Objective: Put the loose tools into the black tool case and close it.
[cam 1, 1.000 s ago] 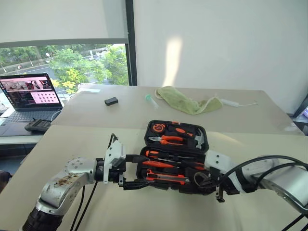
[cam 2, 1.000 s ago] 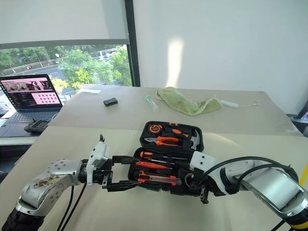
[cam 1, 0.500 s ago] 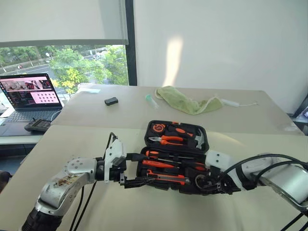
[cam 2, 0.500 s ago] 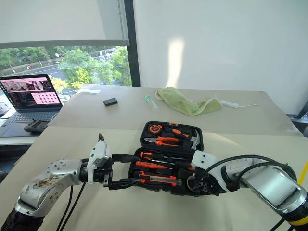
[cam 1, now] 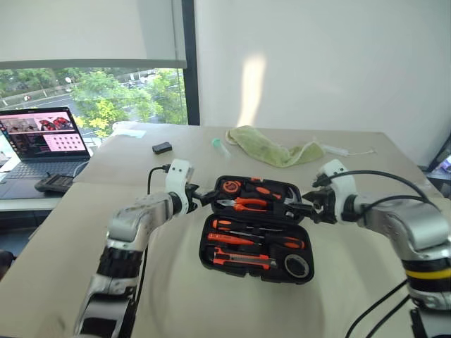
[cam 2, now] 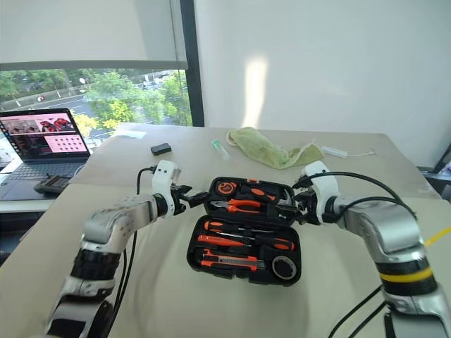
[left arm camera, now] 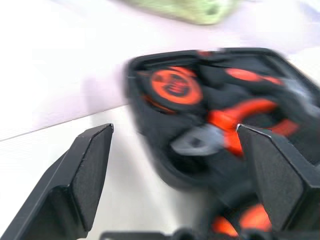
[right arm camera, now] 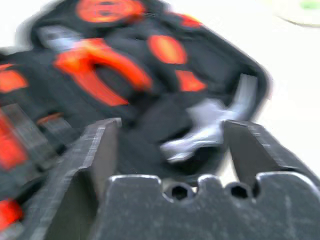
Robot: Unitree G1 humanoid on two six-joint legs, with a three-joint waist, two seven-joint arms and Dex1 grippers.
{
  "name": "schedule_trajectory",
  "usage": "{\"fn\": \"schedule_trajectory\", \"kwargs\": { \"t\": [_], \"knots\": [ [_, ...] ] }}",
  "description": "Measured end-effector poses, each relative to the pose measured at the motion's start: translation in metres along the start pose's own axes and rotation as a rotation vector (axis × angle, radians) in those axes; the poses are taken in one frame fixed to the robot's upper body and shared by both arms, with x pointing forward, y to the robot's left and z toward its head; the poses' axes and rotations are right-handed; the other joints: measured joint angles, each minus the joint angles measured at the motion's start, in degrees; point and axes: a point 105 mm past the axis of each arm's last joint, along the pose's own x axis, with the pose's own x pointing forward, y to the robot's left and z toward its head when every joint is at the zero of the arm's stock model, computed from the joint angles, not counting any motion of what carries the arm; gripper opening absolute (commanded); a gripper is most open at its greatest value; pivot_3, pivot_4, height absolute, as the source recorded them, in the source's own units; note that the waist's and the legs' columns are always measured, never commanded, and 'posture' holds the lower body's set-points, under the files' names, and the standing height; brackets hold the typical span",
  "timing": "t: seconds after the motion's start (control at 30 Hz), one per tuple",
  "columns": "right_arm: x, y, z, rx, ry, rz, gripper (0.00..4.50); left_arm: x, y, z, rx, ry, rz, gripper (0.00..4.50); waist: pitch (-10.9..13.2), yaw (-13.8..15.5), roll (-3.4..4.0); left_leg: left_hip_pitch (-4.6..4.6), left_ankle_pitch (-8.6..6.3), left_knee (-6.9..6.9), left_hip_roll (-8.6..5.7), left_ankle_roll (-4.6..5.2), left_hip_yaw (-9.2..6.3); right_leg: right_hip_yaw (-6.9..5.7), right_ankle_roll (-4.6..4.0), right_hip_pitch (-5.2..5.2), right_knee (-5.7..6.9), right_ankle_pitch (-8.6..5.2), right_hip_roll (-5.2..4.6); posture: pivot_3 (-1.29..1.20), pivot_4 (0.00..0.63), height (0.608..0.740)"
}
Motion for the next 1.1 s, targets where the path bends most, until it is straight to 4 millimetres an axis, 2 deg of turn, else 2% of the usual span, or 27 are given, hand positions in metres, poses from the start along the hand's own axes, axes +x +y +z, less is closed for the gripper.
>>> {"fn": "schedule_trajectory", "kwargs": {
  "t": [0.1, 0.2, 0.27, 0.33, 0.43, 0.53, 0.67, 0.9, 0.93, 1.03, 1.1],
  "knots": [
    [0.011, -0.013, 0.001, 0.05, 0.03, -0.033, 4.37, 0.012, 0.014, -0.005, -0.021, 0.057, 0.06, 4.23, 0.0, -0.4, 0.0, -0.02, 0.01, -0.14, 0.03, -0.03, 0.0, -0.02, 0.01, -0.03, -0.03, -0.01, 0.05, 0.0, 0.15, 0.74],
    [0.022, -0.027, -0.009, 0.077, 0.086, -0.068, 4.41, 0.02, 0.013, -0.008, -0.021, 0.079, 0.037, 3.55, 0.0, -0.43, 0.0, -0.09, 0.01, -0.17, 0.02, -0.02, 0.02, -0.05, 0.05, -0.04, -0.1, -0.03, 0.0, 0.0, 0.15, 0.74],
    [0.029, -0.029, -0.021, 0.077, 0.14, -0.064, 3.89, 0.024, 0.007, -0.008, -0.007, 0.088, 0.001, 2.75, 0.0, -0.36, 0.0, -0.13, -0.01, -0.16, 0.0, 0.0, 0.03, -0.06, 0.06, -0.04, -0.13, -0.03, -0.03, 0.0, 0.15, 0.74],
    [0.032, -0.027, -0.02, 0.067, 0.144, -0.035, 3.4, 0.026, 0.004, -0.008, 0.009, 0.092, -0.022, 2.12, -0.01, -0.52, 0.01, -0.09, -0.01, -0.15, 0.0, 0.0, 0.05, -0.02, 0.08, -0.01, -0.12, -0.02, -0.04, 0.0, 0.15, 0.74],
    [0.035, -0.023, -0.021, 0.045, 0.148, 0.005, 2.29, 0.027, -0.001, -0.01, 0.014, 0.093, -0.065, 0.94, -0.01, -0.63, 0.01, 0.06, -0.01, -0.14, 0.04, -0.01, 0.04, -0.01, 0.08, 0.11, -0.06, -0.02, -0.03, 0.0, 0.15, 0.74],
    [0.039, -0.023, -0.019, 0.063, 0.098, 0.02, 1.3, 0.028, -0.004, -0.011, -0.029, 0.056, -0.1, 0.01, -0.01, -0.66, 0.01, 0.14, -0.01, -0.12, 0.07, -0.02, 0.03, 0.03, 0.07, 0.12, -0.05, -0.01, -0.07, 0.0, 0.15, 0.74],
    [0.041, -0.029, -0.016, 0.063, 0.04, 0.001, 0.07, 0.032, -0.002, -0.011, -0.021, -0.019, -0.113, 0.0, 0.0, -0.67, 0.01, 0.11, 0.04, -0.12, 0.08, -0.1, 0.04, 0.04, -0.05, 0.0, -0.03, 0.07, -0.14, 0.0, 0.15, 0.74],
    [0.042, -0.034, -0.007, 0.018, -0.029, 0.003, 0.03, 0.037, 0.001, -0.005, 0.07, -0.094, -0.147, 0.0, 0.0, -1.21, 0.01, 0.06, 0.08, -0.13, 0.13, -0.17, 0.05, 0.05, -0.17, -0.11, -0.01, 0.19, -0.12, 0.0, 0.15, 0.74],
    [0.041, -0.033, 0.0, 0.009, -0.076, 0.01, 0.03, 0.036, 0.0, -0.001, 0.094, -0.128, -0.164, 0.0, 0.0, -1.26, 0.01, -0.04, 0.09, -0.14, 0.13, -0.18, 0.05, 0.05, -0.17, -0.23, -0.01, 0.19, -0.12, 0.0, 0.15, 0.74],
    [0.038, -0.015, 0.021, -0.031, -0.206, 0.081, 0.03, 0.028, -0.015, 0.022, 0.191, -0.256, -0.251, 0.0, 0.0, -1.1, 0.01, -0.8, 0.2, -0.08, 0.14, -0.32, 0.04, 0.04, -0.17, -1.01, 0.4, 0.21, -0.09, 0.0, 0.15, 0.74],
    [0.031, -0.004, 0.025, -0.064, -0.255, 0.116, 0.03, 0.021, -0.024, 0.027, 0.257, -0.315, -0.305, 0.0, -0.01, -0.79, 0.02, -0.8, 0.24, -0.09, 0.13, -0.34, 0.04, -0.03, -0.16, -1.15, 0.67, 0.2, -0.08, 0.0, 0.15, 0.74]
  ]
}}
